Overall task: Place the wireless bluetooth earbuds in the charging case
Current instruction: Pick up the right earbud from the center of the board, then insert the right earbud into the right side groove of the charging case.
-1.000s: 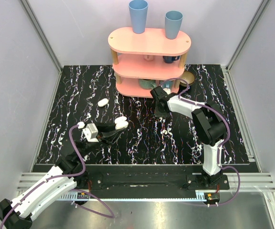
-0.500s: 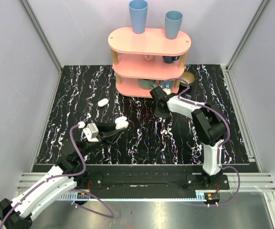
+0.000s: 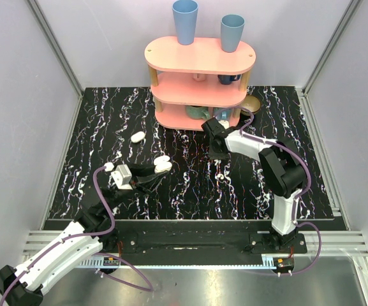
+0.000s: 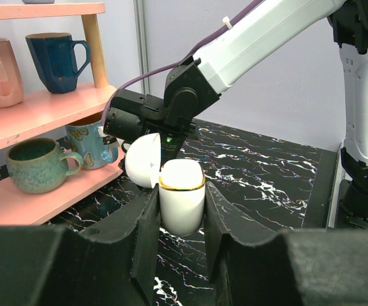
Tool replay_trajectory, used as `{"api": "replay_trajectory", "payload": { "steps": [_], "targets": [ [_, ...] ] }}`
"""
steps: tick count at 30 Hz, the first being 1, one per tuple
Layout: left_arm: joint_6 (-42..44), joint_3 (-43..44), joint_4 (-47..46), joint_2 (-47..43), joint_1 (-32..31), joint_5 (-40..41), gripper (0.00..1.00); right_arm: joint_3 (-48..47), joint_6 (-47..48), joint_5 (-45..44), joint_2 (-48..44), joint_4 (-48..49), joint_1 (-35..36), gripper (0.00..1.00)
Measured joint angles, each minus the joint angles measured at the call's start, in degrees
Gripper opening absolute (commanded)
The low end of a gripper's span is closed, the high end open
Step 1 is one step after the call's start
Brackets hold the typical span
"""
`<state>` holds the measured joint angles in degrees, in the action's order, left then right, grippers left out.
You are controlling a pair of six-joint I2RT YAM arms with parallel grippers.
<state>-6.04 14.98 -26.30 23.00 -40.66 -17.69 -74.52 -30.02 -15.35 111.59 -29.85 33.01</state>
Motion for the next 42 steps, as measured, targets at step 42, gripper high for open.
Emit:
{"api": "replay_trajectory", "payload": {
  "steps": [42],
  "targets": [
    [-5.95,0.44,-6.23,11.26,0.0,3.8,0.0,12.22,20.87,-16.72,-49.64,20.04,21.42,0.09]
  ]
}}
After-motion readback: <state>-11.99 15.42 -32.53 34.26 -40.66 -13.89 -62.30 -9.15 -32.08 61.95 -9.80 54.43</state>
